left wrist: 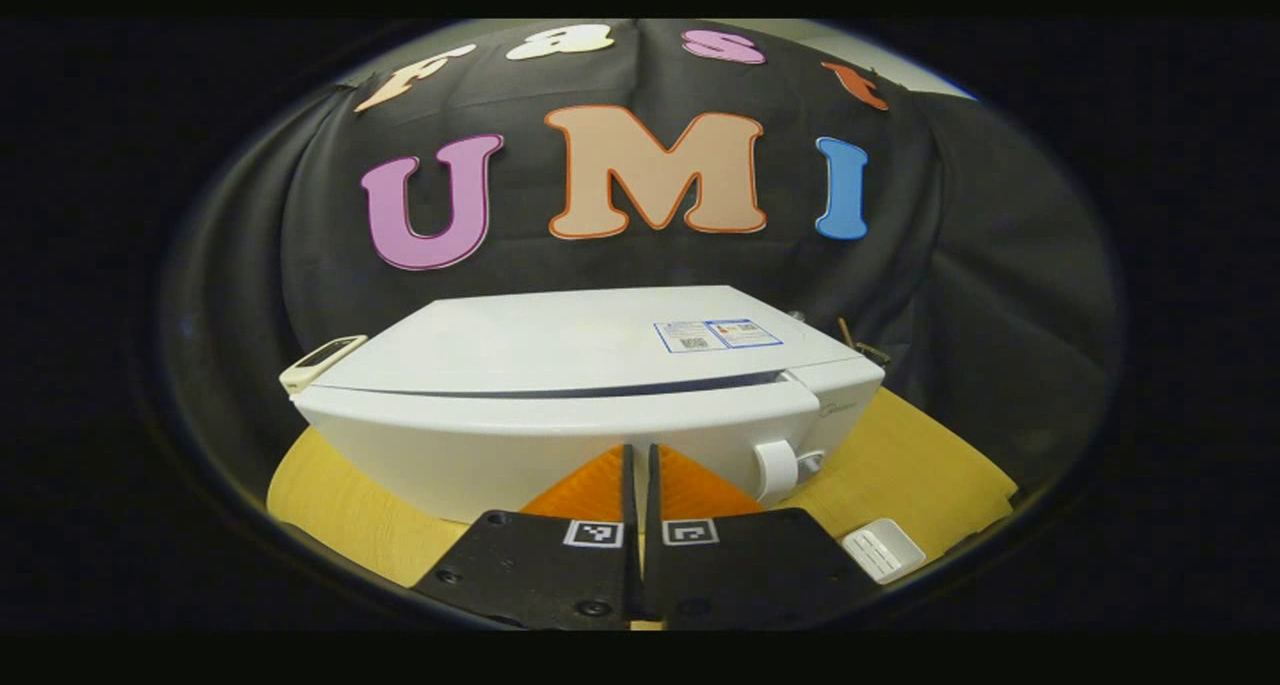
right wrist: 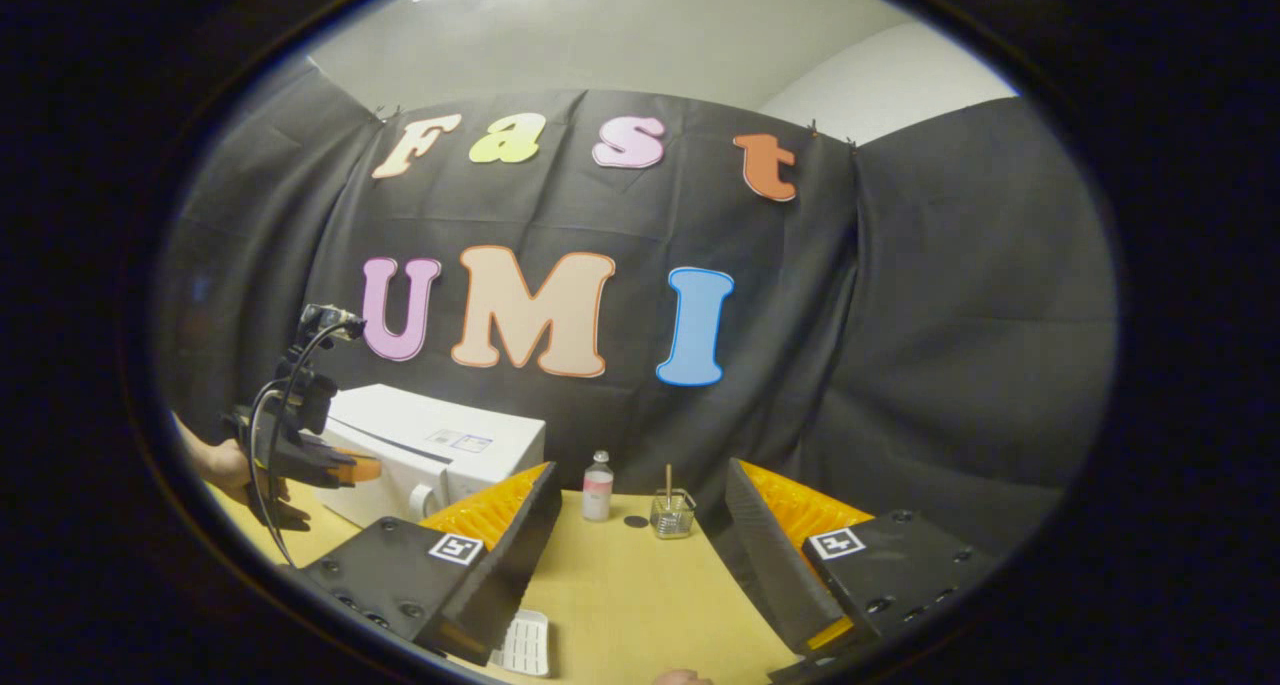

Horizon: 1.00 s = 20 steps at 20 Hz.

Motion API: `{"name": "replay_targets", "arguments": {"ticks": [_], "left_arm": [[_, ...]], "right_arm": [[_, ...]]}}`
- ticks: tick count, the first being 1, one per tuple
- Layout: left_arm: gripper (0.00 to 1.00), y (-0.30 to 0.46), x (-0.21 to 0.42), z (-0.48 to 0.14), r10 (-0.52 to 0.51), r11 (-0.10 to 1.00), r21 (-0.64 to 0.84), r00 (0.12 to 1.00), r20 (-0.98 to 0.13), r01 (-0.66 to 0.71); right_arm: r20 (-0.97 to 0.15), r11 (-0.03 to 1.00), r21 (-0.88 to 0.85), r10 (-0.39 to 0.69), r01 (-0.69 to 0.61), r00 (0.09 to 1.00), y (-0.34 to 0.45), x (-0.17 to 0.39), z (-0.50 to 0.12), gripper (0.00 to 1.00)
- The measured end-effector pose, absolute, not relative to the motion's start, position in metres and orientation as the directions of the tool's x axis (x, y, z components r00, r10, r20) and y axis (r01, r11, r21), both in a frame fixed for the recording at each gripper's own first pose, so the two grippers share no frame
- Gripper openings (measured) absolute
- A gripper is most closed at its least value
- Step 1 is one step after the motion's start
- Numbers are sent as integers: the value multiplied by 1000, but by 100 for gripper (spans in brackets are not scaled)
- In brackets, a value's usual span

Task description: Open the microwave oven with the left hand, put the food in, and close the microwave oven.

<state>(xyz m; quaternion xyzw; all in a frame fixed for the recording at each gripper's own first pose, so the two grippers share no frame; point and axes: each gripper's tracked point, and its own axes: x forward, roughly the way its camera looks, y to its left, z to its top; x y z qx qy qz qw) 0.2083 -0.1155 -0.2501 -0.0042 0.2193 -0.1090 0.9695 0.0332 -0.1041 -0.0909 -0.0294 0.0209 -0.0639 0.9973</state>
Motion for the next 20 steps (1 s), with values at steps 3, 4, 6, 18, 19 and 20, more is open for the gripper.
{"name": "replay_targets", "arguments": {"ticks": [3, 4, 6, 18, 19, 20], "left_arm": [[0, -122, 208, -254, -230, 973, -91, 875, -427, 211], [0, -122, 209, -253, -222, 975, -82, 876, -429, 207], [0, -126, 212, -253, -221, 975, -79, 880, -421, 207], [0, -136, 207, -231, -277, 956, -14, 882, -381, 294], [2, -138, 200, -222, -292, 949, 5, 885, -364, 315], [0, -137, 192, -216, -301, 941, 36, 884, -359, 335]], "right_arm": [[-40, 989, -88, -123, 120, 992, -103, 35, -93, 96], [-38, 989, -92, -122, 118, 992, -103, 36, -93, 96], [-43, 989, -89, -120, 116, 992, -102, 38, -94, 97], [-59, 992, -87, -100, 95, 993, -97, 34, -97, 97], [-57, 992, -80, -103, 98, 993, -96, 35, -97, 97], [-61, 992, -76, -102, 98, 993, -95, 35, -96, 97]]}}
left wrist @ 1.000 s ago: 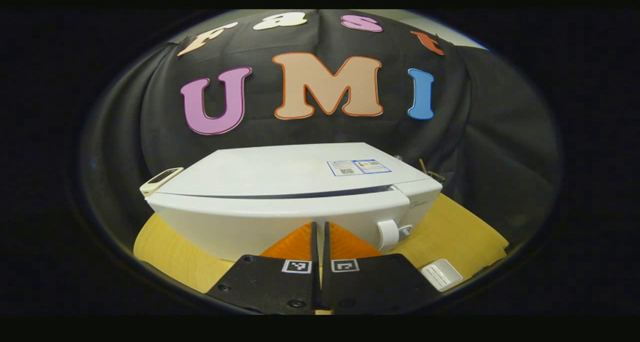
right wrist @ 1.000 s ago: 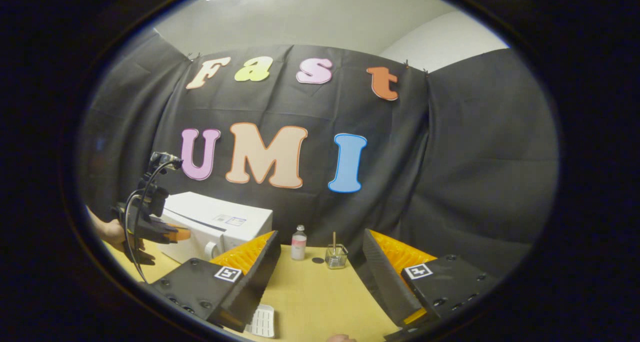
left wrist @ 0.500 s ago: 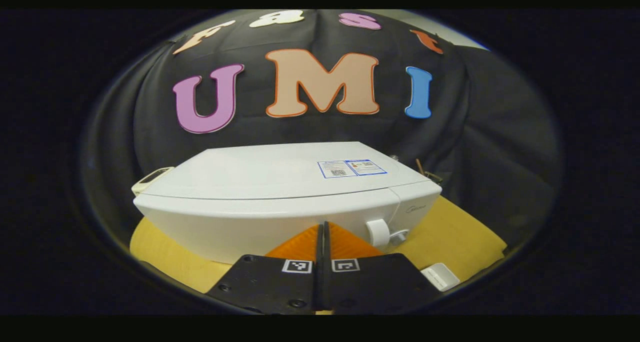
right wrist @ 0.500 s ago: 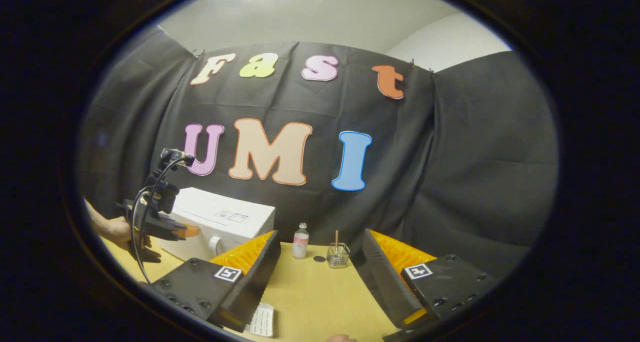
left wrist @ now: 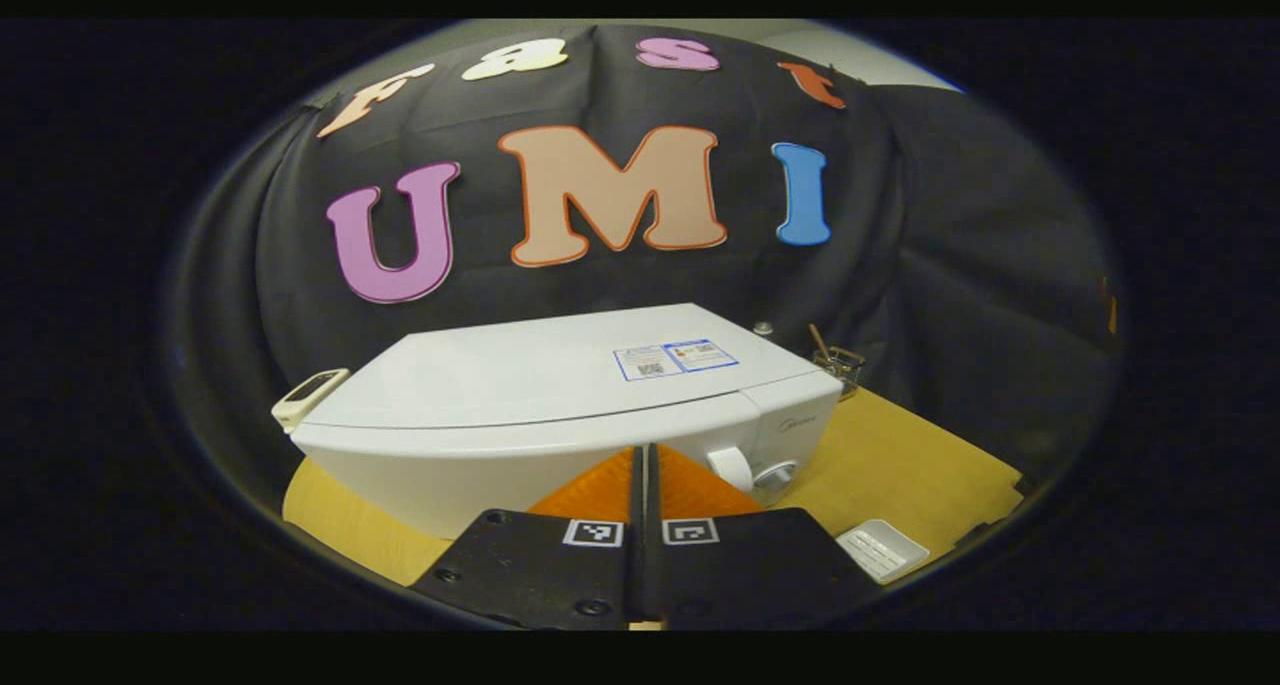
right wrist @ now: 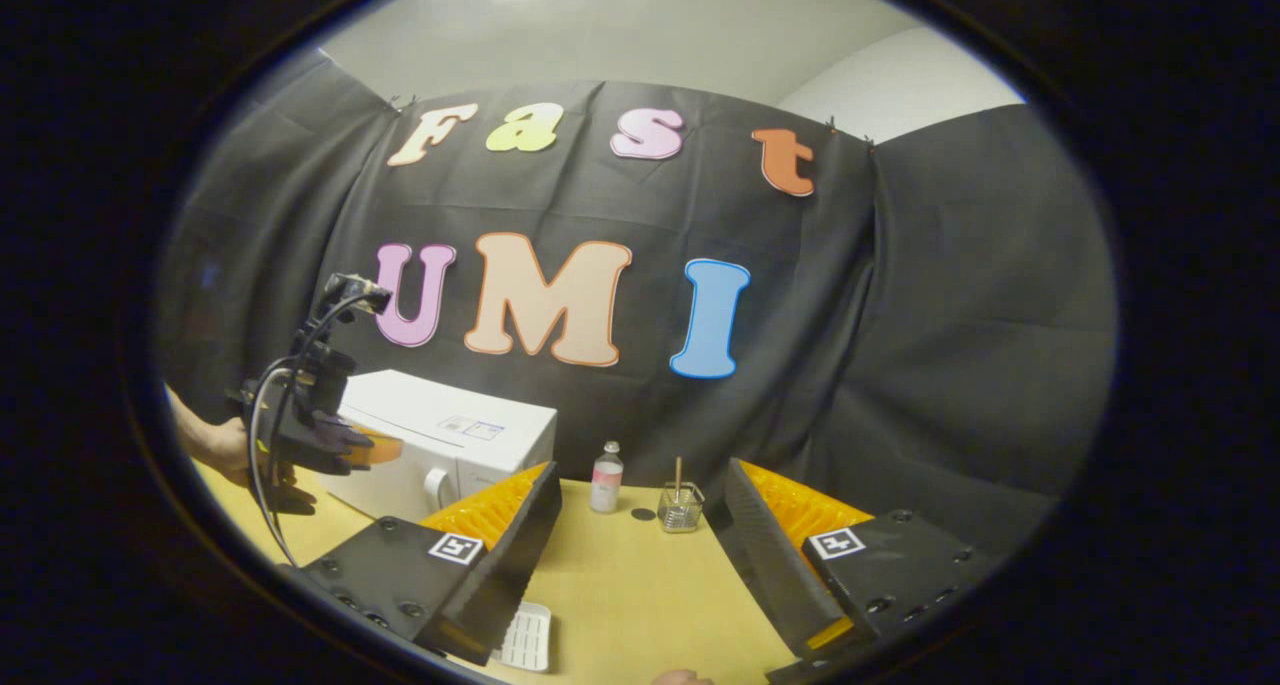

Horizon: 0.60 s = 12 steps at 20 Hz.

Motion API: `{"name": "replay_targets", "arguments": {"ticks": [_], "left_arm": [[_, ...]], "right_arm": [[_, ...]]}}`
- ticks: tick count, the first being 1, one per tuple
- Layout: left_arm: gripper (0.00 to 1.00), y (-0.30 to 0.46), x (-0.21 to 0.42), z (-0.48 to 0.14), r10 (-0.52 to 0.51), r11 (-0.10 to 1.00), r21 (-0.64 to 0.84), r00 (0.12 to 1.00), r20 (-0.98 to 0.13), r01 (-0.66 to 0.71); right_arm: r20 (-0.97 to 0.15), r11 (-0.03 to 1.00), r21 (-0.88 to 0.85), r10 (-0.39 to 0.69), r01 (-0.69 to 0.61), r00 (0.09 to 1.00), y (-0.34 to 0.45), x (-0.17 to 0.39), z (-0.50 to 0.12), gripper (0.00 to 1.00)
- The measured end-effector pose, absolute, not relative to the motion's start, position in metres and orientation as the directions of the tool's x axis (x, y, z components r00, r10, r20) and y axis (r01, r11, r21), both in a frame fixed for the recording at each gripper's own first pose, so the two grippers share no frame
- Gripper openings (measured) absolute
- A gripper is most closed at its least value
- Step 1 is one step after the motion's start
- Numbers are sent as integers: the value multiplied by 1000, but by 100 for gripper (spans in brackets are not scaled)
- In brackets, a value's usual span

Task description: Open the microwave oven with the left hand, put the food in, and close the microwave oven.

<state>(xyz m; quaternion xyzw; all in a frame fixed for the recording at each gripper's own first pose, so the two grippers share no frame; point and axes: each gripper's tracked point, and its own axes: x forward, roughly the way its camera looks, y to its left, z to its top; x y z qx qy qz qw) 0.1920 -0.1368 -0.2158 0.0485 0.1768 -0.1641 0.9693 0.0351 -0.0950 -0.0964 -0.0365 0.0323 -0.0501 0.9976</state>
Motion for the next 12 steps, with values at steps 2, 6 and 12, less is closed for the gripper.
{"name": "replay_targets", "arguments": {"ticks": [2, 6, 12], "left_arm": [[0, -134, 178, -193, -323, 926, 93, 893, -313, 367], [0, -136, 144, -139, -377, 911, 92, 903, -206, 402], [0, -113, 115, -72, -367, 926, 61, 927, -82, 372]], "right_arm": [[-53, 992, -80, -105, 101, 993, -94, 34, -94, 97], [-48, 991, -73, -118, 114, 992, -94, 29, -90, 97], [-50, 990, -71, -122, 118, 991, -90, 24, -90, 97]]}}
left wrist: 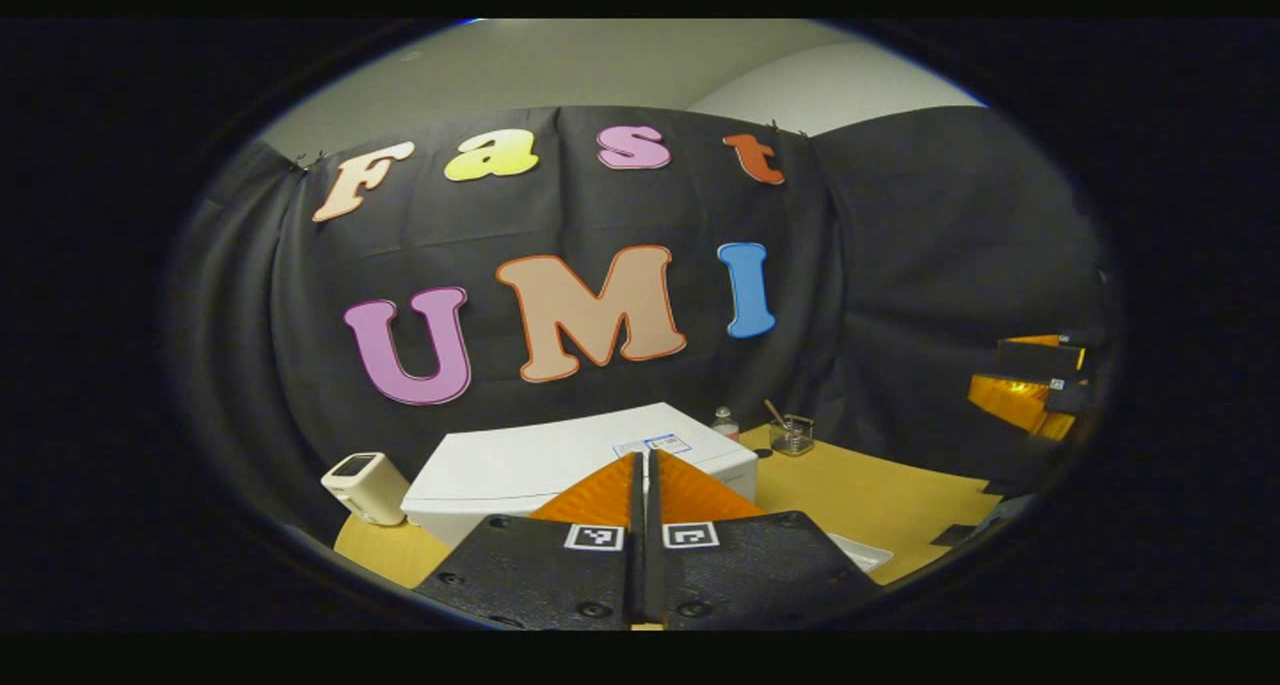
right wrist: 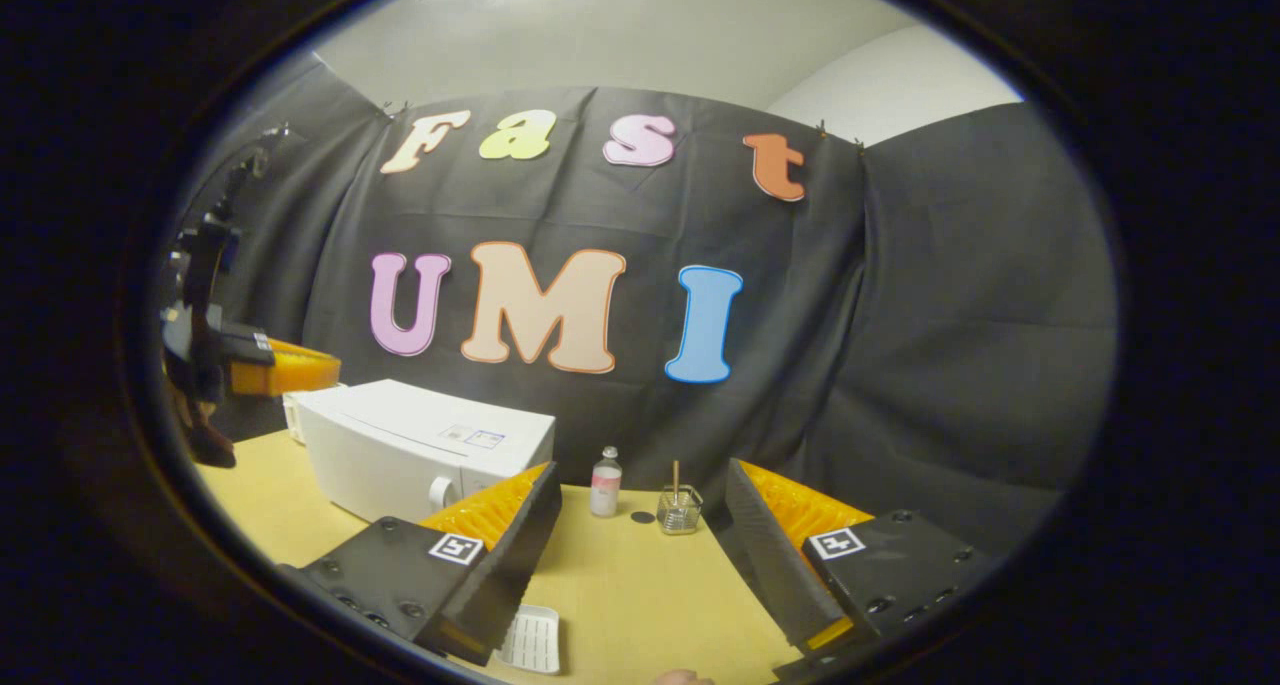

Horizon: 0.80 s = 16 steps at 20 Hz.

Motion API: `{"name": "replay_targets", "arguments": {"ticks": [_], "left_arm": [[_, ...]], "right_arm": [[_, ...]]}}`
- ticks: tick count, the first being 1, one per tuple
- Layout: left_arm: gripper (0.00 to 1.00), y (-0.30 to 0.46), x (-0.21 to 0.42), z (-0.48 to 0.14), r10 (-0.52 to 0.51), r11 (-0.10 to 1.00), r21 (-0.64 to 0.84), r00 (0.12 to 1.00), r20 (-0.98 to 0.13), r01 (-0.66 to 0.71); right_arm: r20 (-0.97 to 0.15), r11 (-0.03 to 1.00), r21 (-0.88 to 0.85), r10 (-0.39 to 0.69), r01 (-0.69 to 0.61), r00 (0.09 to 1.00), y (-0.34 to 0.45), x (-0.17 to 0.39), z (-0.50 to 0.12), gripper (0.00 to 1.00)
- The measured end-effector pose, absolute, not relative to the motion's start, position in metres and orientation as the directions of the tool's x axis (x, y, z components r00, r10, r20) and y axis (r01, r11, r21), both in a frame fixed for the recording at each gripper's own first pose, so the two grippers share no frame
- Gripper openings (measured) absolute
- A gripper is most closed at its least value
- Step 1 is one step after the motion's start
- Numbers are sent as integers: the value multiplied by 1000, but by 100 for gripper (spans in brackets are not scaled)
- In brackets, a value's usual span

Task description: Open the microwave oven with the left hand, put the food in, and close the microwave oven.

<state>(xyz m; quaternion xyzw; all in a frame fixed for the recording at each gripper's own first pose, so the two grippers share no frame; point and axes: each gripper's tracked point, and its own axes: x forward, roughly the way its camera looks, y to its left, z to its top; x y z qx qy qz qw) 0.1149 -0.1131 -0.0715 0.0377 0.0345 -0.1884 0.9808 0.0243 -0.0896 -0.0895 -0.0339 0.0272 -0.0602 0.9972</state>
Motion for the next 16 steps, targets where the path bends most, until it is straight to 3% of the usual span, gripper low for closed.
{"name": "replay_targets", "arguments": {"ticks": [6, 7, 10, 11, 16], "left_arm": [[5, -93, 100, -44, -339, 939, 60, 941, -21, 339], [23, -96, 96, -42, -350, 935, 59, 937, -16, 350], [100, -89, 87, -28, -326, 945, 2, 944, 45, 326], [95, -86, 86, -28, -318, 948, -5, 947, 49, 318], [97, -87, 84, -33, -322, 947, 1, 946, 29, 322]], "right_arm": [[-52, 992, -72, -107, 103, 993, -79, 25, -89, 97], [-52, 992, -71, -104, 100, 993, -77, 24, -89, 97], [-51, 993, -63, -100, 97, 994, -72, 25, -87, 97], [-48, 993, -63, -98, 95, 994, -70, 24, -87, 97], [-41, 994, -70, -92, 89, 995, -64, 22, -84, 97]]}}
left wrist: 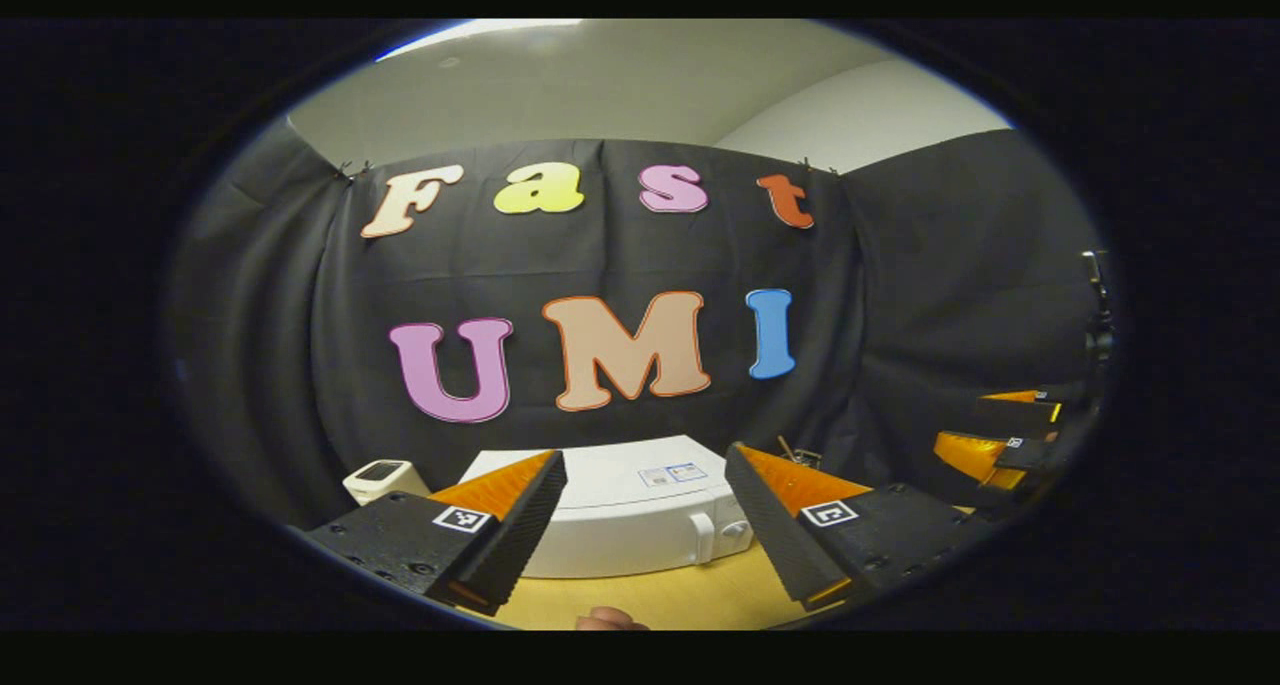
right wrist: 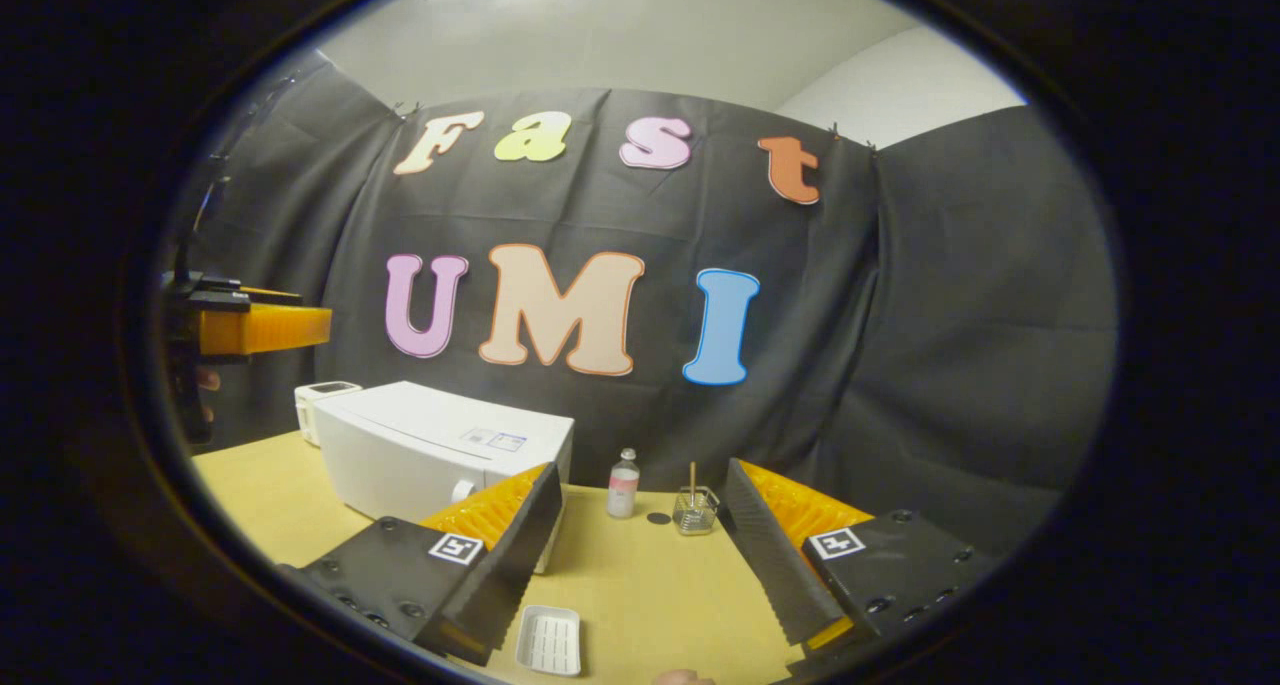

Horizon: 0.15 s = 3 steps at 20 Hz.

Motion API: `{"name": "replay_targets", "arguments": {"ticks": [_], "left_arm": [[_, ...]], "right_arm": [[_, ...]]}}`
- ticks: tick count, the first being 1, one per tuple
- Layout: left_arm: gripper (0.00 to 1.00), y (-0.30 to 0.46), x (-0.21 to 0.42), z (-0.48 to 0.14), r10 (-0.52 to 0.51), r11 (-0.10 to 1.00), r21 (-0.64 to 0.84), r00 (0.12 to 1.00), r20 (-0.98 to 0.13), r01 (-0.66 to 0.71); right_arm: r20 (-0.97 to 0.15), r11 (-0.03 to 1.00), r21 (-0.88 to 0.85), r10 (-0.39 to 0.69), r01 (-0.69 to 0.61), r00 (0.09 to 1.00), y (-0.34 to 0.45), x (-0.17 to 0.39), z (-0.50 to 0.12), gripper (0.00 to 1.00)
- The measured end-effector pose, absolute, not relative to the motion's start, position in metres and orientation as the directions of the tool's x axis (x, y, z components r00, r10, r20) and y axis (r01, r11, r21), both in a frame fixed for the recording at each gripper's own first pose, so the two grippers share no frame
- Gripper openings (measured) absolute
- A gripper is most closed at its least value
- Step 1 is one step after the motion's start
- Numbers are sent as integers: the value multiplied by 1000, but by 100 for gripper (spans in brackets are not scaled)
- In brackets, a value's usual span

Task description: Open the microwave oven with the left hand, put the food in, and close the microwave oven.

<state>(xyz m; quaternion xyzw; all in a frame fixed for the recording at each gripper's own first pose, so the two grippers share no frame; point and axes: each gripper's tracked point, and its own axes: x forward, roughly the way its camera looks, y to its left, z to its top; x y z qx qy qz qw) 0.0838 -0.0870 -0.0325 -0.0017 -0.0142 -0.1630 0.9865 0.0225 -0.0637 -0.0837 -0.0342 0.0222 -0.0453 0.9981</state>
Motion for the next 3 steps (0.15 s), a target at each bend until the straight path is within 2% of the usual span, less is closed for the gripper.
{"name": "replay_targets", "arguments": {"ticks": [3], "left_arm": [[96, -83, 83, -34, -314, 949, 2, 949, 22, 314]], "right_arm": [[-37, 994, -64, -96, 93, 995, -64, 20, -81, 97]]}}
